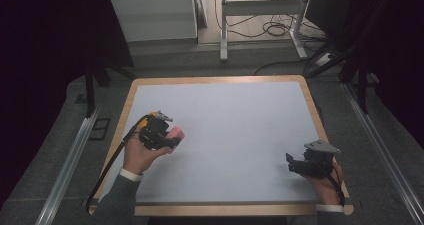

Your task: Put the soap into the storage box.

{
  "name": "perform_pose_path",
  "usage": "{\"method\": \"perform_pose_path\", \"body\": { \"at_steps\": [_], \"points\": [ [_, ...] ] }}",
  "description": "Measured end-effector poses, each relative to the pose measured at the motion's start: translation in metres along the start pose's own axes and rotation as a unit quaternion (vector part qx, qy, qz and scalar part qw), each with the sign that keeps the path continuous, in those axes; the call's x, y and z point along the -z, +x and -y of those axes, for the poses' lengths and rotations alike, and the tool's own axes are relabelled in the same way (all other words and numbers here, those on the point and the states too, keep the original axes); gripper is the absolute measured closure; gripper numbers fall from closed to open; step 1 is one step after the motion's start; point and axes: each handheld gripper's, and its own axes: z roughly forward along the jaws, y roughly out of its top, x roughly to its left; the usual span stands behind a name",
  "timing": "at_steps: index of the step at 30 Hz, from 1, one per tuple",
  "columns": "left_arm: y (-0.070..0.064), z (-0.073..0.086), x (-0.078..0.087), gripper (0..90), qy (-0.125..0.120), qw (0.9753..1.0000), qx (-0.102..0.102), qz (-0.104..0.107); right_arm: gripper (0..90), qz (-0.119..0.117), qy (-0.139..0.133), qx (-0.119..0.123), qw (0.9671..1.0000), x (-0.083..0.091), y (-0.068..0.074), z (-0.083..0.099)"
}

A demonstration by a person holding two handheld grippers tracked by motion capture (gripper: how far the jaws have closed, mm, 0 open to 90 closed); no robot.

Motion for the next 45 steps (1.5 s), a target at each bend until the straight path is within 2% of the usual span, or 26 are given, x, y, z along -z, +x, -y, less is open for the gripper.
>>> {"method": "perform_pose_path", "body": {
  "at_steps": [24, 36, 45],
  "points": [
    [0.024, -0.001, 0.017, 60.2, -0.012, 0.9996, 0.022, -0.016, 6.7, 0.005, 0.005, -0.001, 1.0000, -0.002, 0.000, 0.001],
    [0.044, 0.001, 0.028, 60.2, -0.021, 0.9984, 0.045, -0.028, 6.7, 0.006, 0.006, -0.003, 1.0000, -0.001, -0.001, 0.001],
    [0.058, 0.003, 0.025, 60.2, -0.015, 0.9975, 0.059, -0.037, 6.7, 0.007, 0.005, -0.003, 1.0000, 0.000, -0.001, 0.001]
  ]
}}
